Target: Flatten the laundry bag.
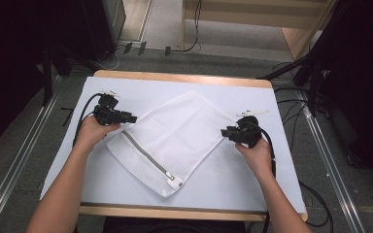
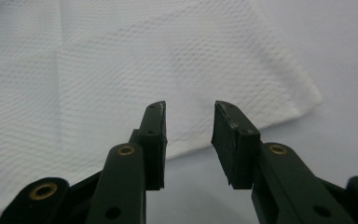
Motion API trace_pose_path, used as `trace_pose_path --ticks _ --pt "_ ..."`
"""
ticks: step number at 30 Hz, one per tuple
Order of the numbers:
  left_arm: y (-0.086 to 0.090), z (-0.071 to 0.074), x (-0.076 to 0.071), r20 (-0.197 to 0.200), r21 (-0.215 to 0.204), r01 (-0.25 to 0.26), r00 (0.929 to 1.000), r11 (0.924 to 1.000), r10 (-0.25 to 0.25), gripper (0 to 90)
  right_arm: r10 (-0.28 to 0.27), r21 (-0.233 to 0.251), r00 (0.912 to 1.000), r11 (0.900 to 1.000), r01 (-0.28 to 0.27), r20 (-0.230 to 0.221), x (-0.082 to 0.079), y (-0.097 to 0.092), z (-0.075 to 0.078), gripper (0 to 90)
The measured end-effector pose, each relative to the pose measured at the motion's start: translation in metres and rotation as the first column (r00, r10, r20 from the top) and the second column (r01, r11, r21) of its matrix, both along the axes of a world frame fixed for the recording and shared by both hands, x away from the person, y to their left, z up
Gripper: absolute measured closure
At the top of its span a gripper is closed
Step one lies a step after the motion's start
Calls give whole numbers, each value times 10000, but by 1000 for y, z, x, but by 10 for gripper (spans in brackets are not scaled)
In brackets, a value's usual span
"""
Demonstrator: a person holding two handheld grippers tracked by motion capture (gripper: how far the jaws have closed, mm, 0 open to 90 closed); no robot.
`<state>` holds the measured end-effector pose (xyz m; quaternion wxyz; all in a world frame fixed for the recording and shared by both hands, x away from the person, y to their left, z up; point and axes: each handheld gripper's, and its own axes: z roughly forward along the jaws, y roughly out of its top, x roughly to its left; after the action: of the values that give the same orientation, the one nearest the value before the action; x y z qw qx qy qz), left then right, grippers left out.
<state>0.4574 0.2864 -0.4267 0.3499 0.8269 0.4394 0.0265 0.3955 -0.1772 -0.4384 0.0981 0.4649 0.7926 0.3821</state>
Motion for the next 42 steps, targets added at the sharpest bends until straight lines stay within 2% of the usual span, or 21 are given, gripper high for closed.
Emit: trace_pose_path --ticks 3,6,10,17,20,23,27,28,30,31,32,34,37,40,42 --pt "-8 -6 7 -91 167 153 9998 9997 -151 584 74 85 10000 9999 -74 31 -9 3 -5 650" --pt "-14 -11 12 -148 213 178 9997 9996 -175 579 90 98 9999 9999 -89 -85 -12 5 -11 640" --pt "-19 -18 17 -67 522 202 9998 9984 -198 570 76 69 9996 9999 -74 -254 -14 11 -19 611" --pt "-20 -24 19 64 367 228 9997 9991 -231 592 -8 -299 9994 9996 -3 -348 -15 19 -30 575" --pt "-21 -25 17 42 394 306 9995 9988 -308 674 -91 -400 9996 9992 81 -252 -14 23 -32 571" --pt "-22 -25 16 114 652 210 9997 9977 -218 767 -105 -502 9999 9987 101 -68 -13 30 -34 573" --pt "-21 -26 17 -63 568 74 10000 9984 -71 886 -253 -1113 9992 9934 287 317 -13 39 -34 669" --pt "-20 -26 17 -116 553 113 9999 9984 -107 896 -289 -1126 9990 9931 325 342 -13 39 -34 683" --pt "-21 -25 17 -129 577 81 9999 9983 -74 900 -327 -1114 9990 9931 361 321 -13 38 -34 748" --pt "-21 -25 17 -144 597 67 9999 9982 -59 900 -306 -943 9992 9950 330 275 -12 37 -34 825" --pt "-21 -25 17 -189 523 -7 9998 9986 17 900 -268 -606 9996 9978 269 24 -10 36 -34 843" --pt "-20 -25 18 -347 390 -14 9994 9992 28 900 -192 -523 9998 9984 192 9 -9 36 -35 884" --pt "-17 -25 19 -694 138 -63 9976 9999 73 900 -82 -643 9999 9979 75 -102 -6 37 -33 900" --pt "-17 -24 17 -720 111 -88 9974 9999 96 900 -93 -666 9998 9977 81 -178 -3 36 -32 900" --pt "-16 -22 14 -693 -64 -108 9975 9999 103 900 -171 -548 9997 9984 163 -147 0 33 -30 900"
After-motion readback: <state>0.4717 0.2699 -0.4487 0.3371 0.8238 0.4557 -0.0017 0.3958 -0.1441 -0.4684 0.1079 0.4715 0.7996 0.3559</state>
